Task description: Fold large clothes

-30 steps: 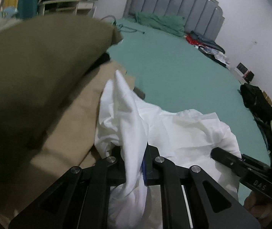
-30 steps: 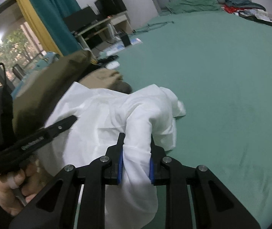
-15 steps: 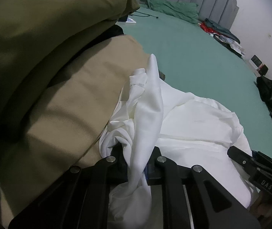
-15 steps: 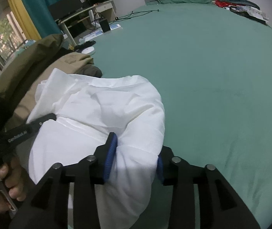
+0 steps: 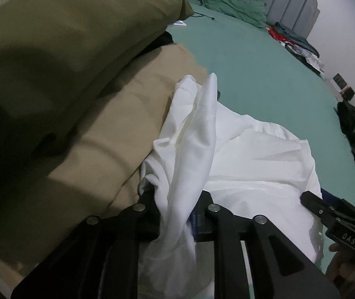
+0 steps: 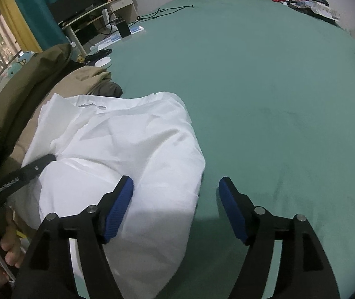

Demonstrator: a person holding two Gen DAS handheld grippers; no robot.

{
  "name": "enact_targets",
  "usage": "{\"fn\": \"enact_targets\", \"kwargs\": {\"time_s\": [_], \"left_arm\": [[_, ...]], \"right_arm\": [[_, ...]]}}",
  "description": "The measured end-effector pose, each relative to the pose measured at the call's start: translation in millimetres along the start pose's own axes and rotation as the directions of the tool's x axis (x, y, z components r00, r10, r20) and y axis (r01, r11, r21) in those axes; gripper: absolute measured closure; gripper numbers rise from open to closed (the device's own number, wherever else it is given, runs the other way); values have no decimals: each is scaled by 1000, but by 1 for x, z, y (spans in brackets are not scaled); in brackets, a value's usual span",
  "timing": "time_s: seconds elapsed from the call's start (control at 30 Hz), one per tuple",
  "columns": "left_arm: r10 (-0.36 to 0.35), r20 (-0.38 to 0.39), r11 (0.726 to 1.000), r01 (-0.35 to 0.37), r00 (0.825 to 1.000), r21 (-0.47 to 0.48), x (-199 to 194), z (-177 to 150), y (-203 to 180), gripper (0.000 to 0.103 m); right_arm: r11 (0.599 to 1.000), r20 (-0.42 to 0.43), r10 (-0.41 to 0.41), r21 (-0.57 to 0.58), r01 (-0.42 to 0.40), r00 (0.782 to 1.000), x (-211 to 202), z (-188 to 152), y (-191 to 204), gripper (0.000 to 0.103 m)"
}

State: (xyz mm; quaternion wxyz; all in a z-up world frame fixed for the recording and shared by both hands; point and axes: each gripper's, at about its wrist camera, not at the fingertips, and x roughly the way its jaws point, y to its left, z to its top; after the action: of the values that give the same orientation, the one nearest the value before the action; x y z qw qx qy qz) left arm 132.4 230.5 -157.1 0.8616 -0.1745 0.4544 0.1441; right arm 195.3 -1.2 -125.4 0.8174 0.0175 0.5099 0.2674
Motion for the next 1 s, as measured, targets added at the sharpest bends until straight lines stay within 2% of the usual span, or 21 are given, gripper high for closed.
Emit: {"fn": "enact_targets", "kwargs": {"time_s": [0.1,0.37,0.43,0.5,0.6,0.8,1.0], "left_arm": [[13,4,1000,-13,1000,-5,-8,-1,0,82],[51,8,999,-50,999,-19,-27,-8,4,79],[67,16,998,-66,998,-21,-35,-8,4,75],[92,53,995,-91,994,-30,-50,-7,4,62],[125,94,992,-121,988,-46,-70,-8,7,54],[137,95,990,-133,986,-50,-91,-15,2,53],[91,96,995,-86,991,-50,-116,-30,-14,53]], "right_arm": [[1000,4,-27,-3,27,1000,-9,-4,0,24],[998,-2,-58,-13,58,998,-37,-19,-6,23],[998,-5,-60,-9,60,998,-45,-24,-10,23],[998,-10,-62,-4,62,998,-53,-29,-14,23],[998,-15,-56,17,57,998,-67,-38,-23,23],[998,-8,-57,38,57,998,-93,-53,-39,23],[995,10,-65,73,64,998,-126,-73,-62,23]]}}
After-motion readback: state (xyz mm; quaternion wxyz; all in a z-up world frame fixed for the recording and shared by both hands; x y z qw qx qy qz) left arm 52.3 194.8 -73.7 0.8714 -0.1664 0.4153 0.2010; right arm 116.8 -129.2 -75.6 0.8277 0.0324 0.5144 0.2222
